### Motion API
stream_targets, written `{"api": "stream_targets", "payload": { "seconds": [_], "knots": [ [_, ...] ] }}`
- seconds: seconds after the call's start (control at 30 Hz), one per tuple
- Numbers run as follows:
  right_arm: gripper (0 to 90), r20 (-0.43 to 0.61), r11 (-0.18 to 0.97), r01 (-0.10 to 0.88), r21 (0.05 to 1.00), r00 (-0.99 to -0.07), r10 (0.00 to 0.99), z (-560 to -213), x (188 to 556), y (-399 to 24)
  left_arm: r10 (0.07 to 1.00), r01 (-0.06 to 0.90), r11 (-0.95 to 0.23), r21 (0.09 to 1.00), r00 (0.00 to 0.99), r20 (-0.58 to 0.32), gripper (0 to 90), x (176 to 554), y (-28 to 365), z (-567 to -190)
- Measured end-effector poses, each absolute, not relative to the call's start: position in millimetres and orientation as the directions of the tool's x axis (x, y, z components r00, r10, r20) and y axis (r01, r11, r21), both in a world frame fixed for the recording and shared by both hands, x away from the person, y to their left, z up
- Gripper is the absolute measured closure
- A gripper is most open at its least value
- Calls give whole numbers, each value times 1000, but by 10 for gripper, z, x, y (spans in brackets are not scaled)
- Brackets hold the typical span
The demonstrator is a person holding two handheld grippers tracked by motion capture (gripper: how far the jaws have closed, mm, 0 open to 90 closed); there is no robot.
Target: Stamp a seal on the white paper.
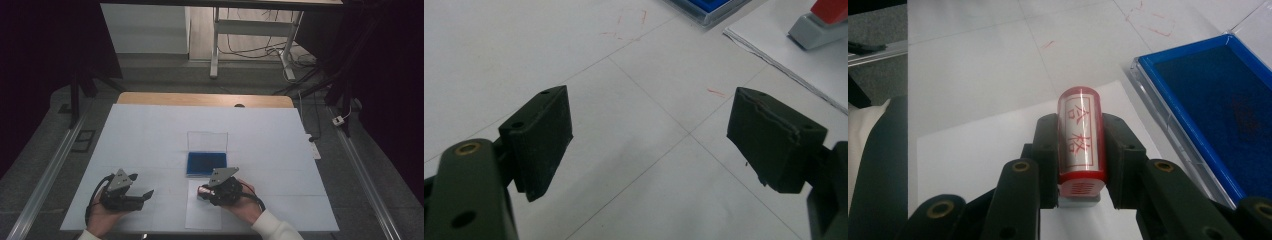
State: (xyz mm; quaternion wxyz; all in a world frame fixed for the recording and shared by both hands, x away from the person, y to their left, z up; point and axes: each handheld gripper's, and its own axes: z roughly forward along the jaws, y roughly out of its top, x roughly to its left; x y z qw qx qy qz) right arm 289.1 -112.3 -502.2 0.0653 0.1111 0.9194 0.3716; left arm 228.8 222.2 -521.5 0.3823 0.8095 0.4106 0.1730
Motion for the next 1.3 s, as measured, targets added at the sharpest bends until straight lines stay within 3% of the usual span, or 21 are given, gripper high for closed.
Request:
{"api": "stream_targets", "payload": {
  "seconds": [1.3],
  "knots": [
    [702,-27,715,174,677,-965,260,-5045,2890,-1100,795,535,-376,757,605,-32,183,2283,2214,-5214]
  ]
}}
